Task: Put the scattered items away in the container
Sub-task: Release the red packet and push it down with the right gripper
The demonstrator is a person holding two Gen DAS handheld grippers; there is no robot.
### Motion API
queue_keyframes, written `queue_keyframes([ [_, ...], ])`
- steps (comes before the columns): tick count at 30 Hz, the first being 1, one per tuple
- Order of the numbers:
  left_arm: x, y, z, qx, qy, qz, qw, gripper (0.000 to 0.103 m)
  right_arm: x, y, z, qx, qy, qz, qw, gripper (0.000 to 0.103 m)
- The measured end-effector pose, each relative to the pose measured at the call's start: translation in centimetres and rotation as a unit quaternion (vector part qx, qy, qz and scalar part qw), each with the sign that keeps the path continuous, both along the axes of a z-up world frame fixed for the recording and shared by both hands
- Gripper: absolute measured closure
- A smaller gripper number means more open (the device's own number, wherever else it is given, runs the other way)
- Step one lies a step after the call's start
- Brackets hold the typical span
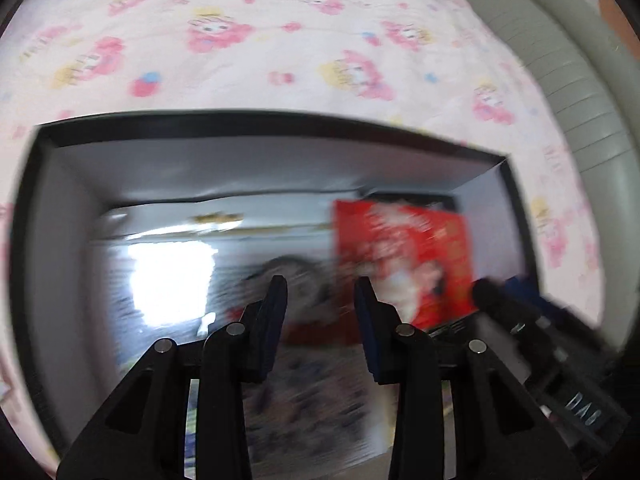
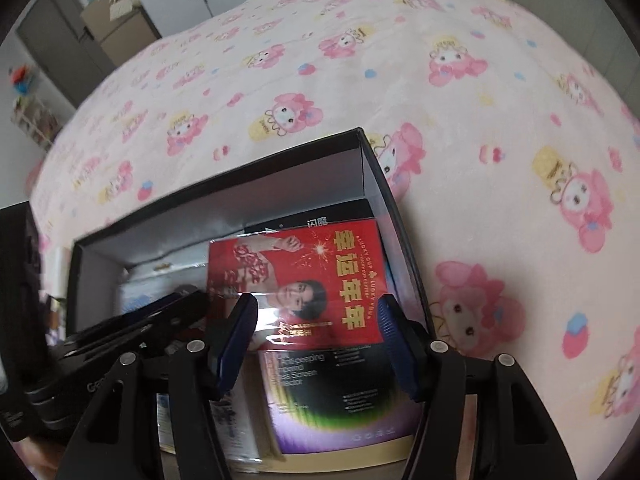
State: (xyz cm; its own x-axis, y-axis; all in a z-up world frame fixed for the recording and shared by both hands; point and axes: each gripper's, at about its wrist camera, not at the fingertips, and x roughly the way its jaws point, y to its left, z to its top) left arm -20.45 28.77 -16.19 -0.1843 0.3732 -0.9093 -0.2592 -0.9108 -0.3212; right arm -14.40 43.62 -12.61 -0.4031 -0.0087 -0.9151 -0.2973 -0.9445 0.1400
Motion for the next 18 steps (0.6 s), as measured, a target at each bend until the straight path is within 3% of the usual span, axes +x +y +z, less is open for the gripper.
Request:
queue_keyframes([
  [2,0.5,-0.1,0.0,-0.005,-0.006,-0.004,1.0,0.069,0.1,-0.5,-0.3,0.021,-0.007,0.008,1.0,0.044],
  [5,0.6,0.2,-0.3,0.04,-0.036,-0.007,0.9986,0.069,0.4,-0.9,-0.8,0.031,-0.013,0.015,0.999,0.044],
  [10,-0.2,0.9,-1.2,0.076,-0.051,0.012,0.9957,0.071,1.4,-0.6,-0.7,0.024,-0.012,0.0,1.0,0.044],
  [12,-0.8,1.1,-1.6,0.106,-0.069,0.02,0.9918,0.07,1.5,-0.2,-0.5,0.024,-0.007,-0.011,1.0,0.044],
  [14,-1.5,0.8,-2.1,0.138,-0.093,0.031,0.9856,0.06,1.5,0.2,-0.5,0.011,-0.002,-0.019,1.0,0.044],
  [18,-2.1,-0.7,-2.4,0.182,-0.123,0.048,0.9743,0.062,1.0,-0.4,-0.7,0.028,-0.007,-0.008,1.0,0.043],
])
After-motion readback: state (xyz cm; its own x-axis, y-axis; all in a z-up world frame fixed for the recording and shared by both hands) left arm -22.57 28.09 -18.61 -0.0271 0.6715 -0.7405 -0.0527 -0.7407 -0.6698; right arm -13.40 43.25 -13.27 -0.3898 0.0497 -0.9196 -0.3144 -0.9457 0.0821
